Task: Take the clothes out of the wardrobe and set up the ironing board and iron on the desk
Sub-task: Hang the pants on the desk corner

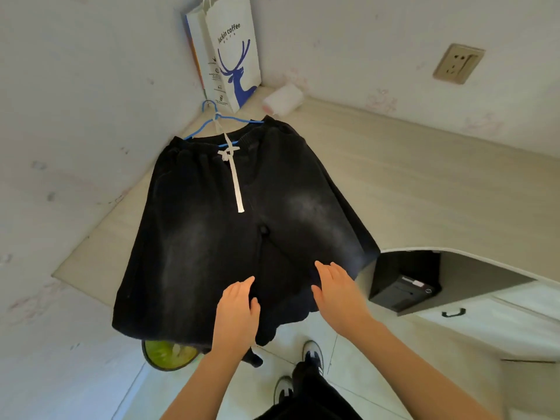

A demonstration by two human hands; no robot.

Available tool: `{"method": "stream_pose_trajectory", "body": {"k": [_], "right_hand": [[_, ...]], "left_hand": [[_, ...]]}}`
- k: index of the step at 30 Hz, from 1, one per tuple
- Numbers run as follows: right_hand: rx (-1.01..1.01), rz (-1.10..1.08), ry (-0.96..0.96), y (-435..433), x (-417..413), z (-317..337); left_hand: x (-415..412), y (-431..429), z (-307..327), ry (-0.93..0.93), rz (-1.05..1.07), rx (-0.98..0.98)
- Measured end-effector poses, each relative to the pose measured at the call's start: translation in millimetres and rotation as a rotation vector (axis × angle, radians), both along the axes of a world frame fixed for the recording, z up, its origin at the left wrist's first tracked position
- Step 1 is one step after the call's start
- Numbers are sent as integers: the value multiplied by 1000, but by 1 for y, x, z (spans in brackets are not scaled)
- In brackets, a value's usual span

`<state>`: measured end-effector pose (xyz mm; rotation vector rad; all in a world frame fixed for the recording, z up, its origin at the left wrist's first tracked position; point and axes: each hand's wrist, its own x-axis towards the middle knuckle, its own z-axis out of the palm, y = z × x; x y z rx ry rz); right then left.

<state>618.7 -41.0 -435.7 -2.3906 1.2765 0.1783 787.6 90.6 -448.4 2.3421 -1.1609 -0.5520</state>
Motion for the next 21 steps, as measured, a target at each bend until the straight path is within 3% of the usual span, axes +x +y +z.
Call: {"method": "stream_pose_trajectory", "body": {"k": [8,21], "right_hand": [[-18,-238,-22,53,-90,21],[-68,-638,54,179,-311,24]], "left_hand": [[-80,-12,34,-203,-398,-111],[-289,10,44,-281,-956,-172]]}}
